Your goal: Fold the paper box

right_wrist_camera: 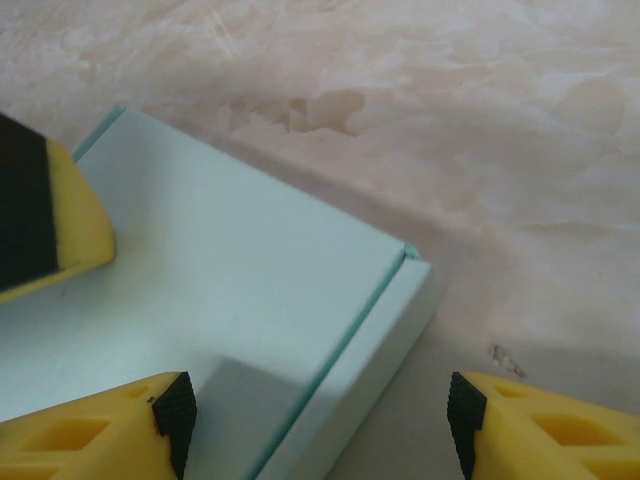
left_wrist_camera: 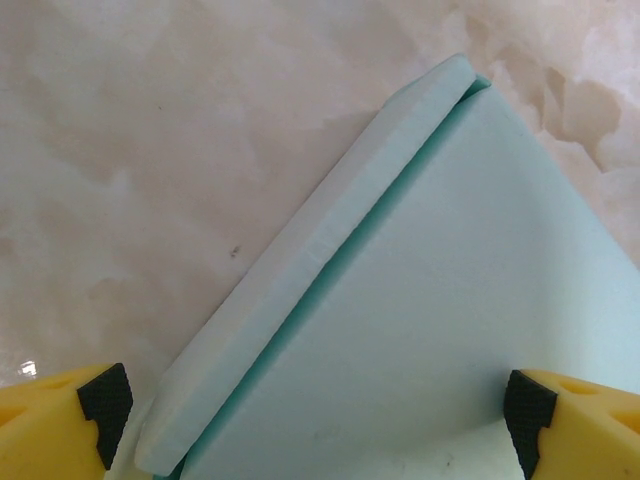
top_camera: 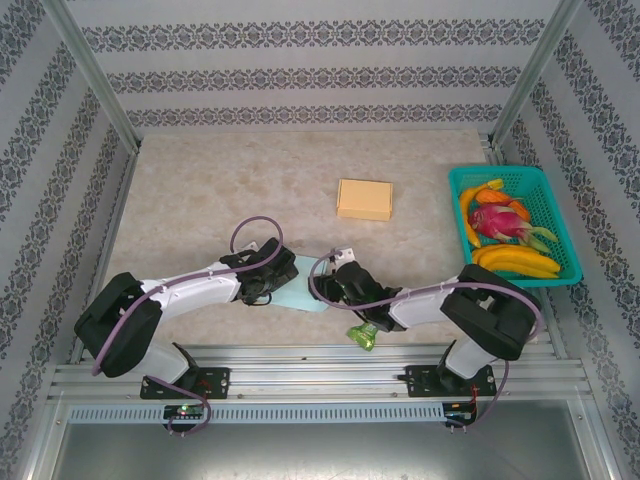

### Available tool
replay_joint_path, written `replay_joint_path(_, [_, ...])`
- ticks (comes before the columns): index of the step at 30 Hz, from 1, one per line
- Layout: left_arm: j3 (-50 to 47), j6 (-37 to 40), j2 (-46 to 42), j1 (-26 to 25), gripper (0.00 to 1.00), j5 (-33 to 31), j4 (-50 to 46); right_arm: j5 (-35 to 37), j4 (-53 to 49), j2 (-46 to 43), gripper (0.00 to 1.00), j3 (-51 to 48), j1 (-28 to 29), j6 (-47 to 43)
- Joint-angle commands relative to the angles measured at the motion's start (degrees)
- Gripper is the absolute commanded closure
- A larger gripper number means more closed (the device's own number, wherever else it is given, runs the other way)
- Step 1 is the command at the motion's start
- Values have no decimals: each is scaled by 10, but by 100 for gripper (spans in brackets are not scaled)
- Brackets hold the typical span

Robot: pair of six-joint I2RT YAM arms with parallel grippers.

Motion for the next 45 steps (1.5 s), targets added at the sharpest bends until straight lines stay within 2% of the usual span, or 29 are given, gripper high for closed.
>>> replay_joint_path(1, [-19,-13,13,-7,3,2,-10,0,-59,-35,31,-15,15,-10])
replay_joint_path(12, [-17,-16,18,-7,4,4,-10,54,-117,-118,34,-27,74,12])
replay_joint_path(19, [-17,-21,25,-8,4,9,-7,50,-91,-89,36,-25,104,48])
replay_joint_path(26, [-15,-21,27,-8,4,11,-7,83,-85,-51,36,-7,140,64])
replay_joint_path(38, [-12,-18,31,-7,5,11,-10,52,-32,-19,37,13,147,79])
replay_joint_path(45, [-12,-17,32,-7,5,10,-10,47,-34,-11,42,25,154,77])
